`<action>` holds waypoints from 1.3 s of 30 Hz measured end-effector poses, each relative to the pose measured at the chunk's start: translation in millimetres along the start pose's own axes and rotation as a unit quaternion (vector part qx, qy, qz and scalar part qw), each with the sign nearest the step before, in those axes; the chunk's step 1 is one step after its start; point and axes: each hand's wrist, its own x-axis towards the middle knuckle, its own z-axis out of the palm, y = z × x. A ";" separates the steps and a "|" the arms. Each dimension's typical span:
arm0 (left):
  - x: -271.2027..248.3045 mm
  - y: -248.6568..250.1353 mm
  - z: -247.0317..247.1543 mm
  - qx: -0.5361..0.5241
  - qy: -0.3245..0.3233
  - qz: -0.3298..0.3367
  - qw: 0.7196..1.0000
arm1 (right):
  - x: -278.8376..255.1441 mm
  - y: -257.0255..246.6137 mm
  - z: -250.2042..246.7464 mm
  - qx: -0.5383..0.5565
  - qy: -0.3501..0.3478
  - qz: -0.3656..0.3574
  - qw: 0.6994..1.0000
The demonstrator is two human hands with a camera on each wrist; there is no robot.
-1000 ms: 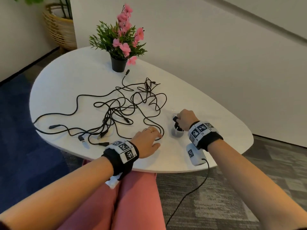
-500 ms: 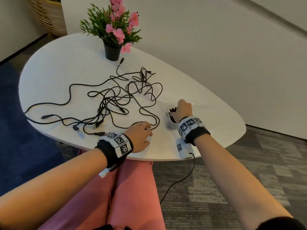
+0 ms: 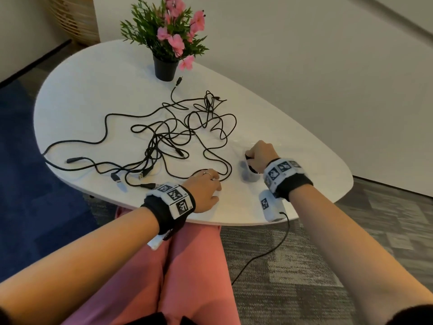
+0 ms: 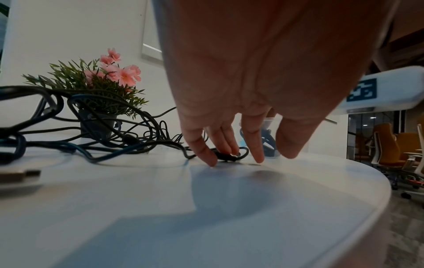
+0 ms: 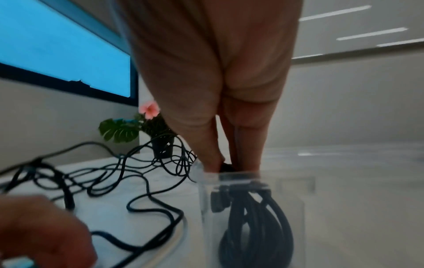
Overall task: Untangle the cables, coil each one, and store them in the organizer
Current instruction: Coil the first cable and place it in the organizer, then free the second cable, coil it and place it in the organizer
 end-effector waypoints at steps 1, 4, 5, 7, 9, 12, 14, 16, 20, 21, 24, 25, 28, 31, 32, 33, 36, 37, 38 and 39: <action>-0.1 -0.6 0.3 -0.001 0.001 0.000 1.000 | -0.6 7.3 -2.1 0.016 -0.025 -0.014 0.999; 0.5 -2.0 1.0 -0.007 -0.002 0.003 1.000 | -8.0 23.7 -5.0 0.098 -0.040 -0.043 0.993; 0.7 -2.6 1.3 -0.008 -0.003 0.003 1.000 | -9.9 25.3 -5.4 0.107 -0.029 -0.046 0.993; 0.8 -3.7 2.2 -0.019 -0.013 0.002 1.000 | -7.5 25.2 -5.1 0.098 -0.022 -0.039 0.994; 0.2 -4.4 1.2 -0.017 -0.009 0.001 1.000 | -5.1 18.9 -10.4 0.071 -0.014 -0.037 0.997; -0.4 -4.6 0.7 -0.020 -0.009 -0.001 1.000 | 1.0 9.3 -11.9 0.039 0.003 -0.019 0.999; -1.0 -4.7 -0.2 -0.019 -0.011 -0.002 1.000 | 3.6 4.0 -10.1 0.039 0.019 -0.010 0.999; -0.8 -4.6 -0.7 -0.021 -0.013 -0.002 1.000 | 3.9 -0.5 -10.7 0.039 0.029 -0.003 0.999; -1.5 -4.5 -0.4 -0.024 -0.017 -0.004 1.000 | 6.7 -6.0 -12.9 0.002 0.017 -0.004 1.000; -1.5 -5.0 -0.4 -0.023 -0.018 -0.005 1.000 | 7.0 -6.9 -13.2 -0.001 0.016 -0.005 1.000; -1.7 -4.8 -1.5 -0.027 -0.022 -0.007 0.999 | 6.3 -5.6 -10.5 0.015 0.021 0.002 1.000; -2.0 -4.4 -2.5 -0.027 -0.024 -0.007 0.999 | 4.9 -5.0 -10.0 0.024 0.023 0.006 0.999; -3.0 -2.5 -6.0 -0.027 -0.030 -0.006 0.999 | 0.5 -0.2 -13.3 0.064 0.010 0.022 0.998; -5.2 -1.7 -8.5 -0.036 -0.030 -0.002 0.999 | -4.1 6.7 -21.5 0.086 -0.013 0.023 0.996; -6.0 -1.8 -8.8 -0.040 -0.028 0.001 0.999 | -5.1 8.4 -23.3 0.086 -0.004 0.019 0.996; -7.0 -1.5 -9.0 -0.045 -0.027 0.003 0.999 | -7.1 9.6 -24.4 0.084 0.010 0.018 0.996; -10.4 -2.0 -10.0 -0.056 -0.014 0.005 0.998 | -16.8 11.2 -26.9 0.064 0.059 0.001 0.996; -12.3 -3.1 -11.5 -0.057 -0.009 0.002 0.998 | -22.9 10.5 -26.6 0.058 0.065 -0.012 0.996; -14.2 -4.7 -13.2 -0.057 -0.002 -0.003 0.998 | -28.8 10.4 -24.3 0.058 0.067 -0.024 0.996; -16.4 -7.0 -15.0 -0.055 0.006 -0.007 0.998 | -35.1 9.9 -19.9 0.061 0.066 -0.031 0.996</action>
